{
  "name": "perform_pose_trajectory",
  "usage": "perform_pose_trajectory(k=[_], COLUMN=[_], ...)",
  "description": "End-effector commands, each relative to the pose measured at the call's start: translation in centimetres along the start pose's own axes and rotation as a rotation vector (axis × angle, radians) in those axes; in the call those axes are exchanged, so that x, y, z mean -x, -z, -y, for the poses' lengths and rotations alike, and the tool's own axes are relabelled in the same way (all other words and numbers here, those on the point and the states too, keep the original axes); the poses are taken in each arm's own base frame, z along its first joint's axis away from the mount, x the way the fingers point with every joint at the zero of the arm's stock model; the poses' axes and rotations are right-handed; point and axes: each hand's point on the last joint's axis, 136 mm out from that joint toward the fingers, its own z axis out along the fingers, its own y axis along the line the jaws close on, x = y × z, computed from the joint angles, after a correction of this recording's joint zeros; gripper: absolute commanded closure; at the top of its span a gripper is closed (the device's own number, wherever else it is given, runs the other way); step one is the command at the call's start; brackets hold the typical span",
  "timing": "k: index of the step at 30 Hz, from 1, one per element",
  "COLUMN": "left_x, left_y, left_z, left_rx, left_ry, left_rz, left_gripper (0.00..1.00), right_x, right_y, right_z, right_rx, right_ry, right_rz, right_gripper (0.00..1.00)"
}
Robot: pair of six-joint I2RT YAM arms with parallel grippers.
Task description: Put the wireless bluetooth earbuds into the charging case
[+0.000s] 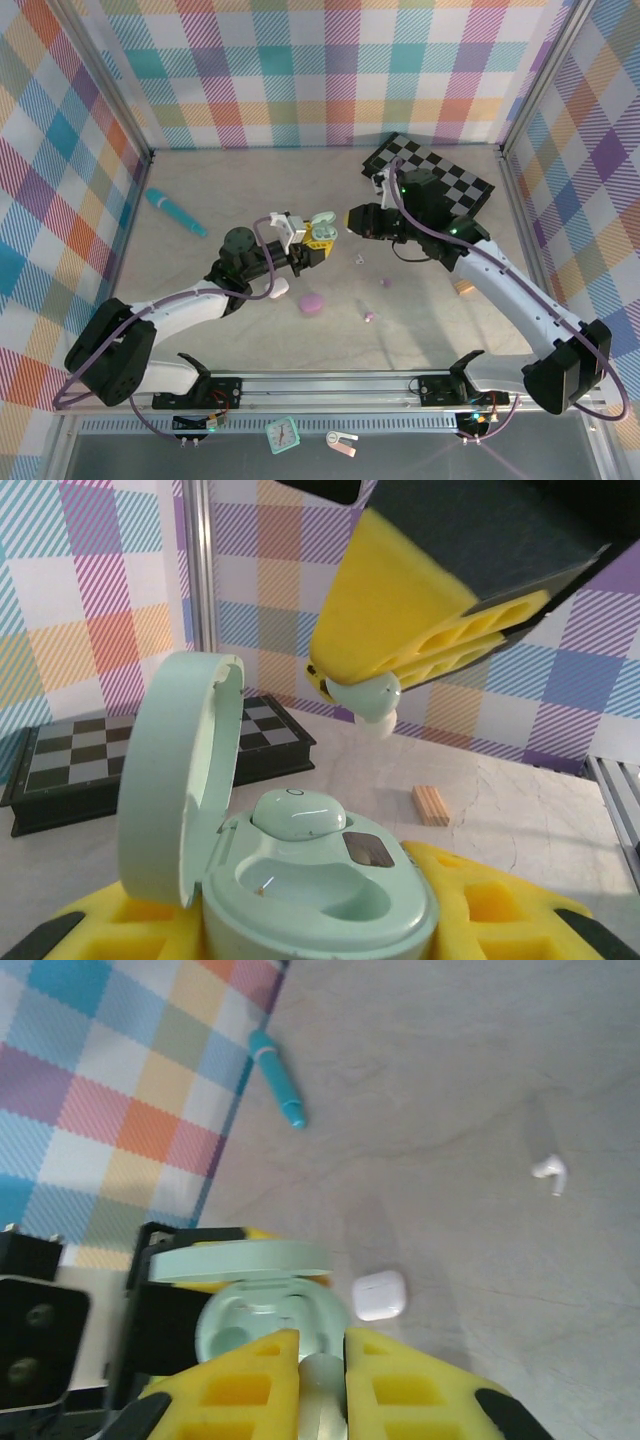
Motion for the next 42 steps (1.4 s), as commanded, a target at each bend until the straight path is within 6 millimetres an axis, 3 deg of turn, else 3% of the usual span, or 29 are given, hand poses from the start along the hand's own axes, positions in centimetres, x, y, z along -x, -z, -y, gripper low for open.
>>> perform_pose_trajectory(k=[1, 8, 14, 36, 42], left_x=[2.2, 2.4, 2.7, 4.0, 4.4], left_y=[-1.1, -2.0, -2.1, -1.6, -1.5], left_z=[0.1, 0.8, 1.1, 0.1, 0.5], left_rx=[0.012, -0.002, -0.01, 0.06, 0.042], left_ry=[-0.065, -0.07, -0.065, -0.034, -0.031], left_rz=[0.063, 0.068, 0.075, 0.132, 0.15], left_gripper=[0.68, 0.68, 0.68, 0.68, 0.68], right_x=[1.4, 0.8, 0.6, 0.0, -0.2], right_y=[0.5, -1.2, -1.9, -2.3, -2.8], right_z=[-3.8, -4.8, -4.4, -3.0, -2.4], right_rx=[0.09, 0.074, 0.062, 0.018, 0.0], right_ry=[0.08, 0.12, 0.121, 0.095, 0.083], right_rz=[0.048, 0.029, 0.025, 0.016, 0.014], right_gripper=[0.84, 0.84, 0.84, 0.83, 0.78])
